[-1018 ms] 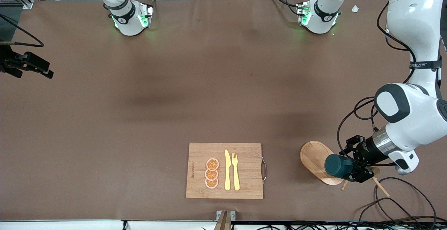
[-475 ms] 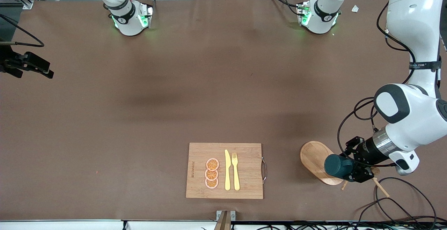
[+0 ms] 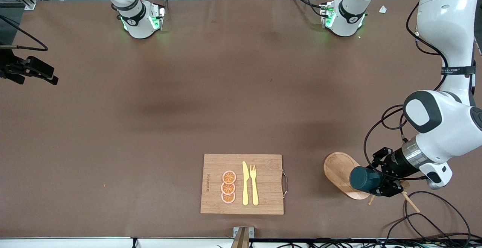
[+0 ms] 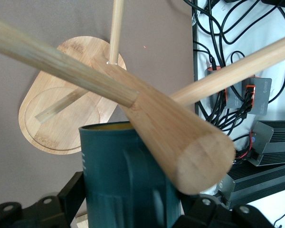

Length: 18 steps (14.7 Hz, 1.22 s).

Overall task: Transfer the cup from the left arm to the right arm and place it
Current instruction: 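Lift the teal mug off the stand hook with the left gripper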

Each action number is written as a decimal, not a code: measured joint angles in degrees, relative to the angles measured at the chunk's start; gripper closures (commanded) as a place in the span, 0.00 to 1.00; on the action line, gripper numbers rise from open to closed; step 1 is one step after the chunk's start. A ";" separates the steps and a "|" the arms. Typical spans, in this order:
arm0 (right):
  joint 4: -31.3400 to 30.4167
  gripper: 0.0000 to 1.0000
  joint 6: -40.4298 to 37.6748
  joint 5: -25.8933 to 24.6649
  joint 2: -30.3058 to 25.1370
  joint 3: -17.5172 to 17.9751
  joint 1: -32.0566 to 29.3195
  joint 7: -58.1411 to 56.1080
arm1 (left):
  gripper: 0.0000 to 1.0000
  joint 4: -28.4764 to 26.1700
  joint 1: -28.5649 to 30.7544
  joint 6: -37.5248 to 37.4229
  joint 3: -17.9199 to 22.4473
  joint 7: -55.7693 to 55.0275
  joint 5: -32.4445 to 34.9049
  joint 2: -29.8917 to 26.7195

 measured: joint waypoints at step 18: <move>-0.10 0.00 0.05 -0.03 0.36 0.00 0.00 0.00 | 0.34 0.58 -16.06 -3.42 -2.27 -16.18 21.96 -4.68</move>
